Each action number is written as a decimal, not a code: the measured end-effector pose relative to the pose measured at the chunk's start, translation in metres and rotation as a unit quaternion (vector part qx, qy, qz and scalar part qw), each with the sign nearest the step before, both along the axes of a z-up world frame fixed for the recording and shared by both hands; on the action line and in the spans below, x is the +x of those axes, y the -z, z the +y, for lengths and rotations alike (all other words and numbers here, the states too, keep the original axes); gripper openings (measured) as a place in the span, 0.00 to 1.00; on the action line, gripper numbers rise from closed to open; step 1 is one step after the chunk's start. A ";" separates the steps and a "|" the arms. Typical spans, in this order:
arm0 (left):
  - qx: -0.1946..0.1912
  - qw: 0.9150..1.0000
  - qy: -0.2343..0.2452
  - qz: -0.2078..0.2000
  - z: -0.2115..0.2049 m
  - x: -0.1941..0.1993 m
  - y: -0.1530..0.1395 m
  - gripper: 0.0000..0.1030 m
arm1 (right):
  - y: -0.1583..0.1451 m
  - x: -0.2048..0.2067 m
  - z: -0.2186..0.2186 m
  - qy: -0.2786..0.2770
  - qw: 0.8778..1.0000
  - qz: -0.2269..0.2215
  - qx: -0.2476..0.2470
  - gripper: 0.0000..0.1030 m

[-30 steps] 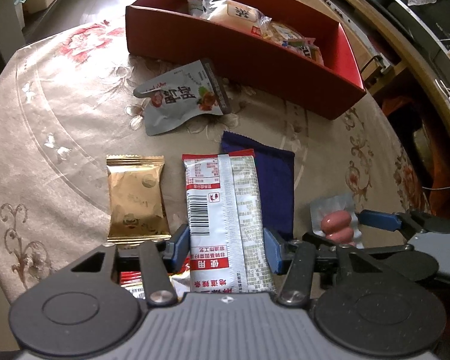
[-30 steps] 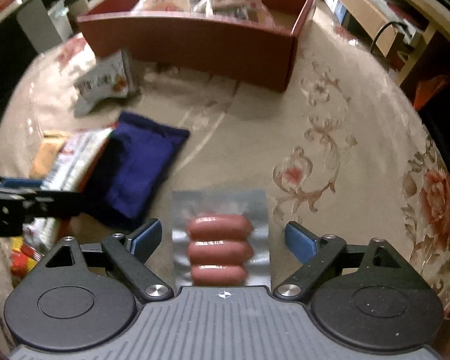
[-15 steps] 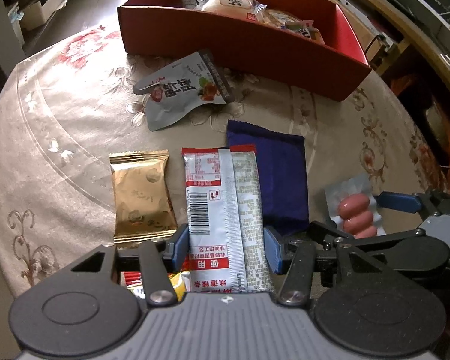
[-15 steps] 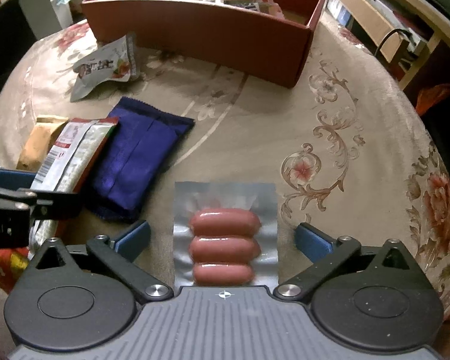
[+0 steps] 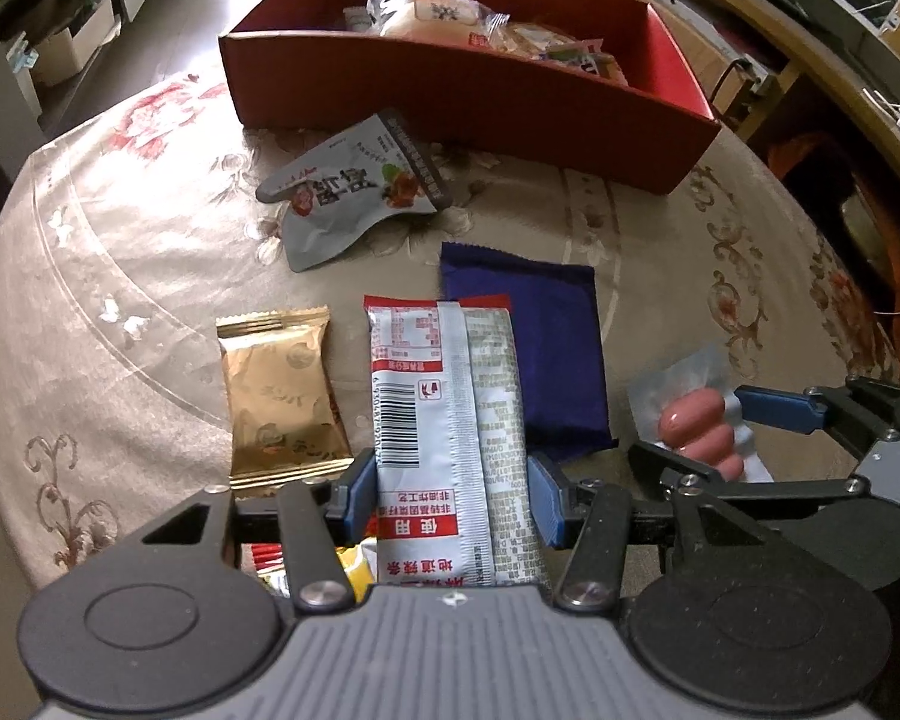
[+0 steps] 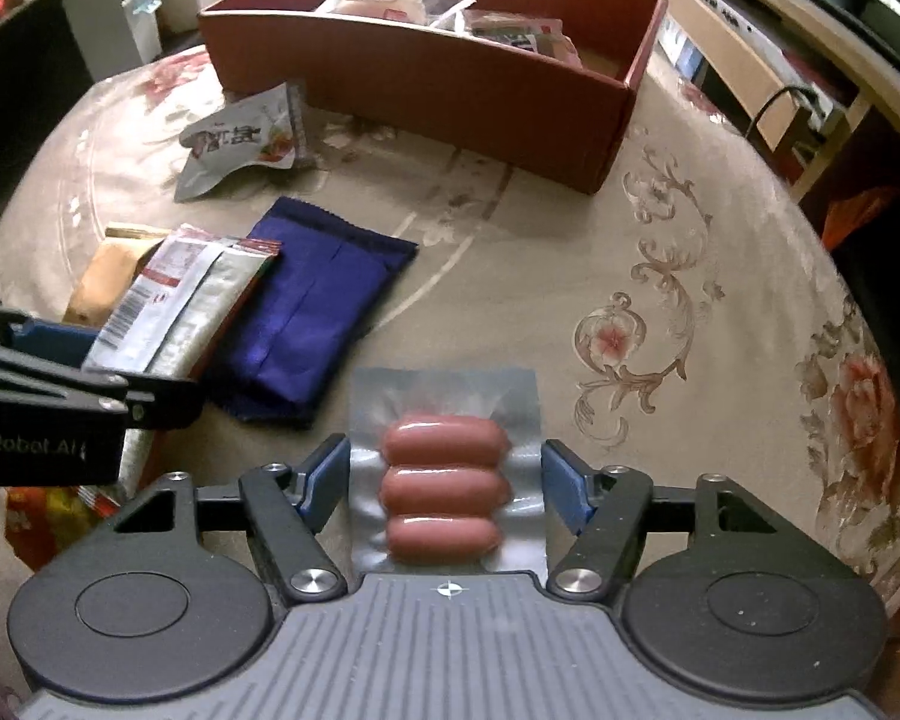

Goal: Organize snacks
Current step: 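Grasp the white-red wafer packet with the left tool while the right tool grasps the sausage pack, then lift both held packets and carry them over the red box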

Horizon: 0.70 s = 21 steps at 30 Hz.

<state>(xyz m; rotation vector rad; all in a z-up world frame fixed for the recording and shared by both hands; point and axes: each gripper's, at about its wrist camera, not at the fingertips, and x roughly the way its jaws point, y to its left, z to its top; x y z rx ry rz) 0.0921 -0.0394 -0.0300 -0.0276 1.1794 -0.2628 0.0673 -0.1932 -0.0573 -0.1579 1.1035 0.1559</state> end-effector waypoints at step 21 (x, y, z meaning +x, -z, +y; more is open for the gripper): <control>-0.009 0.999 -0.014 -0.043 0.001 0.010 -0.021 0.52 | -0.042 0.004 -0.005 0.016 0.997 -0.069 0.025 0.72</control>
